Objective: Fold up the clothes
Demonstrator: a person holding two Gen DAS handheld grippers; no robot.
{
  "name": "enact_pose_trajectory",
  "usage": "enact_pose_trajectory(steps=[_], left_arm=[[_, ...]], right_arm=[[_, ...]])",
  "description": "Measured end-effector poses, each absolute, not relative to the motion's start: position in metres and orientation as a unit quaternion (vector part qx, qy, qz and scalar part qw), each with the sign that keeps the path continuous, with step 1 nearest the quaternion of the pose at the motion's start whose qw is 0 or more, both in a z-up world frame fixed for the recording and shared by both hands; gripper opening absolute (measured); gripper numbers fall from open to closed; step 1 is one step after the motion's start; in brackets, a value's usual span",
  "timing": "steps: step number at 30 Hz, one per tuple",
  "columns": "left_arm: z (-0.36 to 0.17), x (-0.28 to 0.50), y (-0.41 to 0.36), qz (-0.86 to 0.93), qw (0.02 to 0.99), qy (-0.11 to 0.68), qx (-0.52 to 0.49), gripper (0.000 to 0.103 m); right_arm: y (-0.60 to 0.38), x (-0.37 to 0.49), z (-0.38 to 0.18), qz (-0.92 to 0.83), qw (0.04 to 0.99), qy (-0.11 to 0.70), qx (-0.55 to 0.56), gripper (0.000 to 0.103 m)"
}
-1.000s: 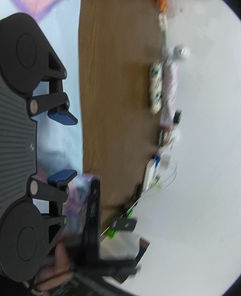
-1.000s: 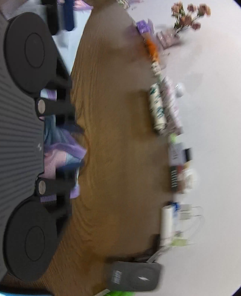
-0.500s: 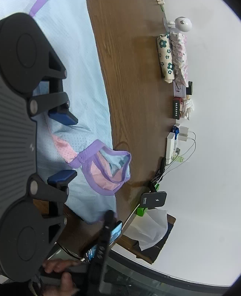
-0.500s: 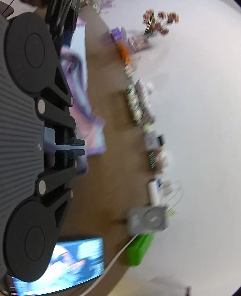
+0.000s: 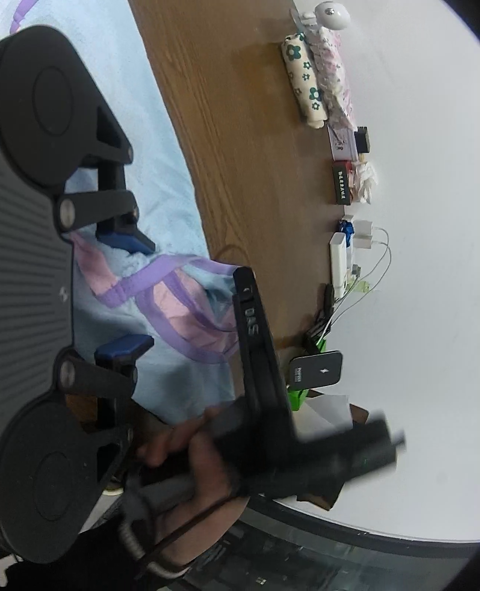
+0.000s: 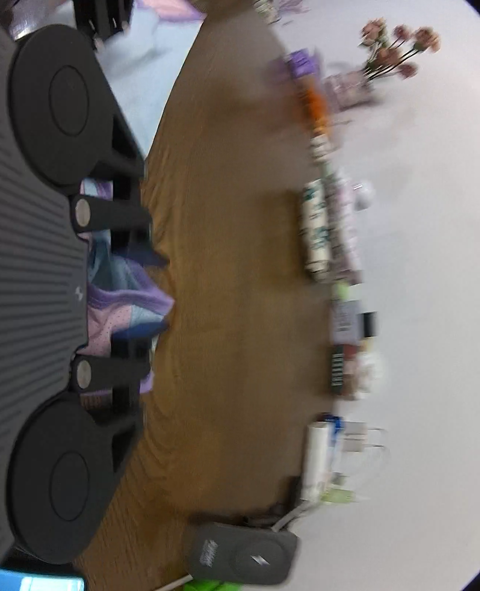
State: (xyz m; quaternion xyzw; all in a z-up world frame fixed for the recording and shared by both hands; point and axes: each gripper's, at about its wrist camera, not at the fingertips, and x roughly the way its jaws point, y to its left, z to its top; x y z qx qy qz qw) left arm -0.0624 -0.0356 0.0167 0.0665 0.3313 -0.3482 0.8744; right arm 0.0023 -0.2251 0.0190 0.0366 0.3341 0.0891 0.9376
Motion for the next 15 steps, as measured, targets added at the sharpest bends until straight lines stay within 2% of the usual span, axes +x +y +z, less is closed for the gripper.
enact_pose_trajectory(steps=[2,4,8,15], left_arm=[[0.014,-0.063,-0.033,-0.347,0.874,0.333,0.071,0.040],[0.013,-0.065,-0.030,-0.345,0.876,0.330,0.074,0.036],[0.012,-0.064,-0.025,-0.343,0.878,0.326,0.071,0.036],[0.011,-0.067,-0.022,-0.347,0.881,0.314,0.075,0.036]], right_arm=[[-0.229,-0.004,0.018,0.097,0.941,0.320,0.052,0.003],[-0.239,-0.025,0.025,0.102,0.952,0.284,0.058,0.003],[-0.262,-0.070,0.037,0.102,0.968,0.222,0.066,0.003],[-0.281,-0.122,0.016,0.072,0.970,0.221,0.075,0.003]])
